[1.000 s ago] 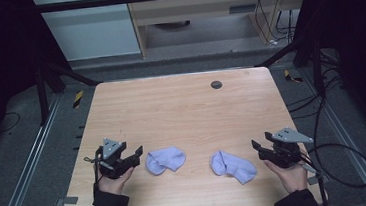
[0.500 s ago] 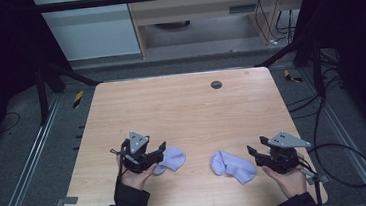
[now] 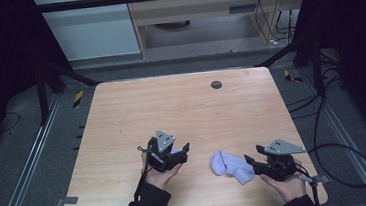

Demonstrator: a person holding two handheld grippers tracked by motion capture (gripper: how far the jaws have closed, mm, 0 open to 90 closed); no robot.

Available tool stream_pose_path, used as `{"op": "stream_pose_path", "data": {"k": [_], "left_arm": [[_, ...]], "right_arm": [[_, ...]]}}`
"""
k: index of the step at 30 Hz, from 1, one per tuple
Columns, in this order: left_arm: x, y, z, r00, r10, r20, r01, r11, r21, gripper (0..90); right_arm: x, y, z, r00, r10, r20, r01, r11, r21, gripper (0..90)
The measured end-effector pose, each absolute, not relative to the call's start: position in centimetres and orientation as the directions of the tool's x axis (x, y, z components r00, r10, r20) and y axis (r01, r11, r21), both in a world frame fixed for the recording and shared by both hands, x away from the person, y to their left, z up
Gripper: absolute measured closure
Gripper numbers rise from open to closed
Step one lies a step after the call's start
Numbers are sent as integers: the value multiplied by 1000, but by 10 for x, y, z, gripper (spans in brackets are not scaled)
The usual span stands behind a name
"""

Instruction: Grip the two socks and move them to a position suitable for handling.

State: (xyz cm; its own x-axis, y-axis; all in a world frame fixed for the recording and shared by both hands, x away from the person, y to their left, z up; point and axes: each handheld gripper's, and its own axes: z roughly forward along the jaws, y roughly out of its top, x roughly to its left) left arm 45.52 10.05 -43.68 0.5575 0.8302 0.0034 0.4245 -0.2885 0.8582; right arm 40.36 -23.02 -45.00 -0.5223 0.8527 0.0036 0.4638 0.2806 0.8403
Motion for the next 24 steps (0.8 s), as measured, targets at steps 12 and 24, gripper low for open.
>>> {"op": "stream_pose_path", "data": {"k": [12,24], "left_arm": [[452,69,-450,602,798,4,434,-332,837,392],[446,43,-464,635,772,27,429,-382,819,423]], "right_arm": [[397,-227,-463,-553,833,-6,480,324,816,459],[393,-223,-478,-599,801,-6,490,373,788,493]]}}
